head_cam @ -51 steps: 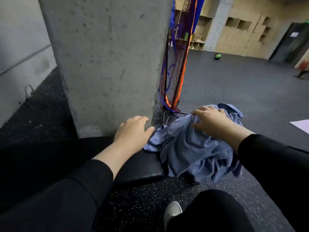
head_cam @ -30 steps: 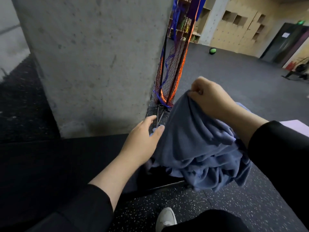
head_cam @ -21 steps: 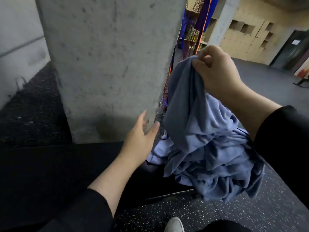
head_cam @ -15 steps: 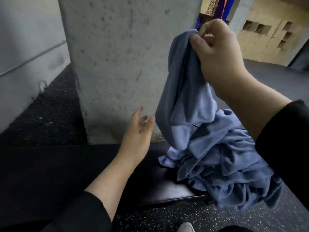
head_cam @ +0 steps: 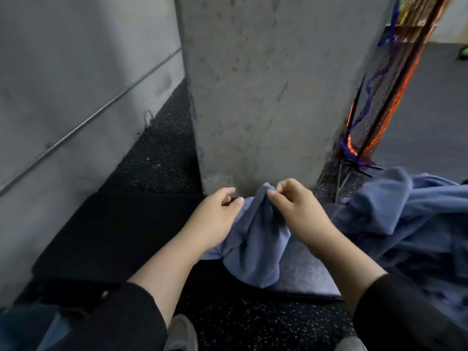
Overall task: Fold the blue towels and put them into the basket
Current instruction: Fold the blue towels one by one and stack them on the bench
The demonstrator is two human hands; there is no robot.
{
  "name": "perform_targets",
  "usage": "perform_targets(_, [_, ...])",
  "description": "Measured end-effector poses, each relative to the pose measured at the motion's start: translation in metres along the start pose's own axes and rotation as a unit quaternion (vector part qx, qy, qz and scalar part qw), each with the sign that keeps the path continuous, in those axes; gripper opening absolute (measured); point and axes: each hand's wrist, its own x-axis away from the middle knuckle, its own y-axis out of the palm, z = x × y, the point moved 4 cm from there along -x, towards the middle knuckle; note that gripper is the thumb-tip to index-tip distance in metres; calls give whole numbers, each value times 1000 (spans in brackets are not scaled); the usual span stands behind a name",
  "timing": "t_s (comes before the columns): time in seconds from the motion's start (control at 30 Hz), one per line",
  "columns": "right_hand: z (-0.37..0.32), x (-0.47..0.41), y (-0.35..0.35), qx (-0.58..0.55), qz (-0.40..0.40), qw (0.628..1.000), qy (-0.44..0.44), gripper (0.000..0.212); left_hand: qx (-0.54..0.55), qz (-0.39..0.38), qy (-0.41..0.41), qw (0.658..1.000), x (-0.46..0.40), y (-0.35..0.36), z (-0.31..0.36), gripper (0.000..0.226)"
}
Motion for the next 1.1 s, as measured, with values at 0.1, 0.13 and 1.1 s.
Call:
perform_targets(0.1, [-10, -5, 4, -26, -37, 999, -16, 23, -3, -29, 26, 999, -1, 8, -9, 54])
perform_targets(0.13, [-11, -5, 5, -41, -48, 998, -17, 23, -8, -34, 29, 999, -2, 11, -10, 51])
perform_targets(1.1, [18, -2, -14, -151, 54, 981, 111, 27, -54, 17, 111, 992, -3, 26, 35, 11])
